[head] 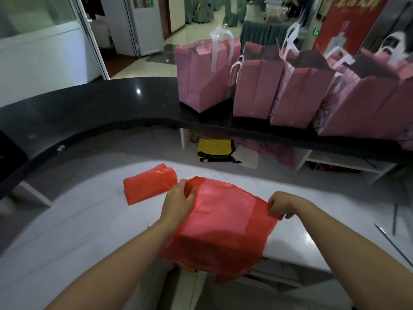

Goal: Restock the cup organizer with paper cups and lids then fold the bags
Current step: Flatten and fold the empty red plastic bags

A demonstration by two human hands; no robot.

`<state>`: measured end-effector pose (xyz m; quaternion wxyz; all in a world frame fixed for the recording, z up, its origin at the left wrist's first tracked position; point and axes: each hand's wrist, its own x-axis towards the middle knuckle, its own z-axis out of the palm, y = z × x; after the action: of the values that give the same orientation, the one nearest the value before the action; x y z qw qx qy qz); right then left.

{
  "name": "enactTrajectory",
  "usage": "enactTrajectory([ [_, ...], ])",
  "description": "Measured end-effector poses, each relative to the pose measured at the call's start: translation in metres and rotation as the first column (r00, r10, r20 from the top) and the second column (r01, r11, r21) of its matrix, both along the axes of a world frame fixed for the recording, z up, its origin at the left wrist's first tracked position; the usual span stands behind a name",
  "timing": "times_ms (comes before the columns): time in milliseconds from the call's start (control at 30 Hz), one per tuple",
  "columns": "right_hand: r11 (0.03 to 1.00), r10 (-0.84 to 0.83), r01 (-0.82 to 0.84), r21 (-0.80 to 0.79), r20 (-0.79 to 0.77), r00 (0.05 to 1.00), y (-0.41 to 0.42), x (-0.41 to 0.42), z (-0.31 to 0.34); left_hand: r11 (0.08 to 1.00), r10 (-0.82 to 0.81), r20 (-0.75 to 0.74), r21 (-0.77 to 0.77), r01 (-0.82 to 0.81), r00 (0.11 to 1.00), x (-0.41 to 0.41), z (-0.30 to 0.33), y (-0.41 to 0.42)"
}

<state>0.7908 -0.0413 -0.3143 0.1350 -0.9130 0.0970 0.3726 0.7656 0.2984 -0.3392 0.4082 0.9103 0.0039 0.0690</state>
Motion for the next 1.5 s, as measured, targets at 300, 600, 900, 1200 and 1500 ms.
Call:
enactTrajectory([
  [300, 0.769, -0.453, 0.199, 0.608, 0.298, 0.84, 0.053, -0.025, 0.023, 0.99, -0.142, 0.06, 0.009, 0.142, 0.988, -0.019, 0.0, -0.048],
  [600, 0.551, -0.538, 0.117, 0.826, 0.246, 0.806, 0.116, -0.061, 0.026, 0.965, -0.238, 0.152, -0.077, 0.251, 0.959, -0.034, 0.0, -0.068],
  [900, 0.548, -0.557, 0.109, 0.829, 0.264, 0.787, 0.124, -0.065, 0.02, 0.954, -0.288, 0.122, -0.046, 0.295, 0.95, -0.038, -0.009, -0.057],
  [1200, 0.691, -0.43, -0.035, 0.722, 0.449, 0.783, 0.131, -0.07, 0.036, 0.829, -0.49, -0.031, -0.325, 0.455, 0.871, -0.038, 0.002, -0.051],
  [1500, 0.636, -0.548, -0.001, 0.772, 0.453, 0.703, 0.122, -0.046, 0.078, 0.946, -0.166, 0.179, -0.248, 0.208, 0.97, -0.006, 0.022, -0.037],
])
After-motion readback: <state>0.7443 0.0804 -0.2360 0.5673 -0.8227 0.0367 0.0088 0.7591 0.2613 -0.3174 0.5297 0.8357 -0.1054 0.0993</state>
